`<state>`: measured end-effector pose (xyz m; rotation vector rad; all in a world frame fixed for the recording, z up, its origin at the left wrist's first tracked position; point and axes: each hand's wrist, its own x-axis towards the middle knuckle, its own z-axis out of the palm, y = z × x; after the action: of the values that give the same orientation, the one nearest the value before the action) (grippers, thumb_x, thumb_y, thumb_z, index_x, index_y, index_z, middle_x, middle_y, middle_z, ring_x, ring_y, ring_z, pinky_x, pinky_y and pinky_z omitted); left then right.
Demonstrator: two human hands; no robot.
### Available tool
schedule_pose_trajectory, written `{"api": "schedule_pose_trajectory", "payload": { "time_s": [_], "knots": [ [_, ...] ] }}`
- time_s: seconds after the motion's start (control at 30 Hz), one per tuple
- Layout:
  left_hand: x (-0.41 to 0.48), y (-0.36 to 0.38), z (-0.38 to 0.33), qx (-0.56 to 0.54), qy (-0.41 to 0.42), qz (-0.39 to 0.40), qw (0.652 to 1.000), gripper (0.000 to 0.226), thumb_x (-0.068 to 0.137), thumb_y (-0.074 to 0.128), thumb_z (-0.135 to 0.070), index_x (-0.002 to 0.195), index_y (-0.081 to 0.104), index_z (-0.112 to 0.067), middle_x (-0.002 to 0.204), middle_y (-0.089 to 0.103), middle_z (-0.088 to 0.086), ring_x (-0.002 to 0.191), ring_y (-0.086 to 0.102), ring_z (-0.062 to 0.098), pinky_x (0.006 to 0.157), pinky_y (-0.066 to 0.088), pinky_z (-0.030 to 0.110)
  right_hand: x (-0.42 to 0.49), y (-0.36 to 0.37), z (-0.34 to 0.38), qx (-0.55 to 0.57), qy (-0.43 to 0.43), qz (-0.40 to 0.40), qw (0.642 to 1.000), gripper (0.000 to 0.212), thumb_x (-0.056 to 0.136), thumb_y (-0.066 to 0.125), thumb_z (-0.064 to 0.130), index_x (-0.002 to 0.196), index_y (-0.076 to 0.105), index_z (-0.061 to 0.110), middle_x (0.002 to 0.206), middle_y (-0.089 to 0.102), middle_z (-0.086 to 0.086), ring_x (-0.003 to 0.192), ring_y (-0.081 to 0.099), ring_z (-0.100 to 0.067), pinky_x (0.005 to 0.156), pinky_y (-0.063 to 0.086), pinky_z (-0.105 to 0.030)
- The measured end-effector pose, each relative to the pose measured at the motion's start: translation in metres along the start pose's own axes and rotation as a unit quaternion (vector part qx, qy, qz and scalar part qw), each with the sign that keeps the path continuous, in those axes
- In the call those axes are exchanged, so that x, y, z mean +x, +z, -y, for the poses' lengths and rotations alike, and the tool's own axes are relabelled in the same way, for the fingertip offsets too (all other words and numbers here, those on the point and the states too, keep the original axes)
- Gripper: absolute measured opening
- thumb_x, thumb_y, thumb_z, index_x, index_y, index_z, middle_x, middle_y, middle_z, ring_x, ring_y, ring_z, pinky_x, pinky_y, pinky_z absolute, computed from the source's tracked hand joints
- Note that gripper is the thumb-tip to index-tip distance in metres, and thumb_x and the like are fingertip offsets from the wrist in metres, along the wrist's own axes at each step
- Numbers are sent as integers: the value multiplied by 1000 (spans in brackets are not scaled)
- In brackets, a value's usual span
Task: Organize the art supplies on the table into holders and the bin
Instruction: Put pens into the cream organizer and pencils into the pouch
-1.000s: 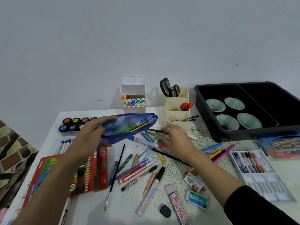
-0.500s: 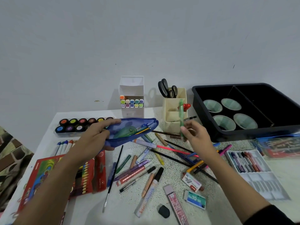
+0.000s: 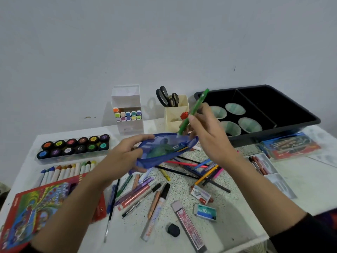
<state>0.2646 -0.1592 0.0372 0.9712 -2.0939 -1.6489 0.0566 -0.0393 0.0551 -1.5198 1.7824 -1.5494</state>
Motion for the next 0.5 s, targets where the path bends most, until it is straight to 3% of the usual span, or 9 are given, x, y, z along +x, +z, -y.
{"api": "schedule_pose_trajectory", "payload": {
  "time_s": [0.1,0.2,0.37,0.43,0.5],
  "knots": [
    [2,11,-2,-44,-5,14,999,52,99,39,4,129,61,-32,123,57,-8,89,72,16,63,60,30,-10,0,-13,-240,-55,106,963,16,106,46,30,116,49,18,83,63,1,67,54,-9,60,43,-28],
    [5,16,-6,-56,1,16,998,52,99,38,5,131,61,-29,124,60,-7,95,71,16,63,60,30,-16,-2,-28,-392,-102,120,906,23,103,45,33,121,55,24,92,62,1,85,51,-19,73,46,-41],
    [8,26,-8,-58,3,22,998,50,100,38,5,132,59,-27,123,60,-8,99,71,17,70,63,37,-20,-8,-38,-431,-53,152,888,45,99,30,45,127,63,31,94,51,8,95,47,-17,82,45,-42],
    [8,30,-8,-62,-4,23,998,51,100,38,5,132,59,-28,122,60,-7,97,71,17,68,62,35,-23,-13,-38,-403,-59,126,905,39,100,40,42,118,70,25,95,53,7,93,50,-15,80,48,-39],
    [8,34,-7,-68,-14,20,997,52,99,38,6,132,59,-28,121,60,-8,93,71,19,64,61,30,-28,-18,-38,-319,-82,50,943,20,99,58,28,104,73,17,90,57,8,86,54,-7,74,47,-26]
  ]
}}
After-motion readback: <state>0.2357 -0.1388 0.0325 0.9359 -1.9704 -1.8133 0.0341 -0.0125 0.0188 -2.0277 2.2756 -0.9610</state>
